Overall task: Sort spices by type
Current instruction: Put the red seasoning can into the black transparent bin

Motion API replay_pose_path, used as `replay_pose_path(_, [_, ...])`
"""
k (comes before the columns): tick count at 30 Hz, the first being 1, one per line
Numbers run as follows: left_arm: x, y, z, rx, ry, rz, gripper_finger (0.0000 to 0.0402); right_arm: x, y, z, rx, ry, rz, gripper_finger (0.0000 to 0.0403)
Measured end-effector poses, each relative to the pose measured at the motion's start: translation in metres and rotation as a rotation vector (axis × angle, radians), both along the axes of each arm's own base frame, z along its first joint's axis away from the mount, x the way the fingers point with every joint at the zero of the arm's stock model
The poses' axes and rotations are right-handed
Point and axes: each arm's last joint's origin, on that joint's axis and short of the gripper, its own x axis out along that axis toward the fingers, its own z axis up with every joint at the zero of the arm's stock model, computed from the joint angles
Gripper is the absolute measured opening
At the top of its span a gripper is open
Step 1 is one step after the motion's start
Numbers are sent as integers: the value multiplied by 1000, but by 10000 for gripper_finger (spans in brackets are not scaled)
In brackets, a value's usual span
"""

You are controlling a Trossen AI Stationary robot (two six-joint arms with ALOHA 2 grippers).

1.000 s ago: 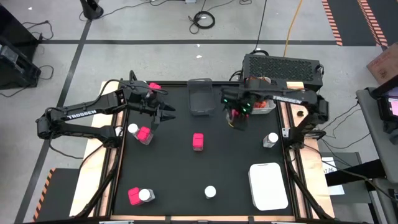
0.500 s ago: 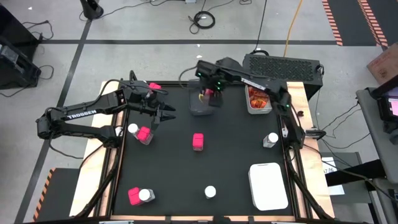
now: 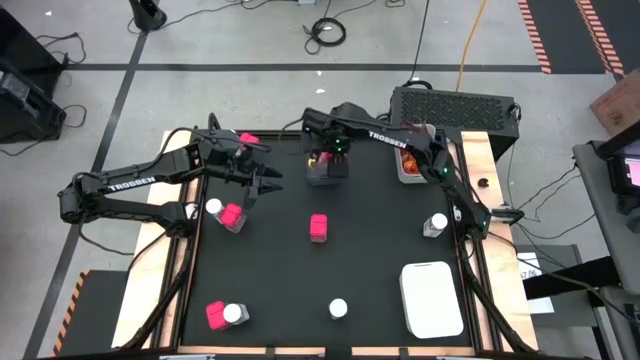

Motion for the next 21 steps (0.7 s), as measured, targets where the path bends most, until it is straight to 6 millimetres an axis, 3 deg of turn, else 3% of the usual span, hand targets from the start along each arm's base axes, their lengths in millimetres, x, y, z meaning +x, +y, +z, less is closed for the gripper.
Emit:
replay_pose_path(5, [0,0,0,4,-1,-1,194,5,4,-2,-7,-12,27,210])
replay_pose_path(12, [0,0,0,4,0,-1,194,12,3,-24,18,36,19,210])
replay_pose_path(21, [0,0,0,4,0,0,194,13,4,-31,55,52,30,216])
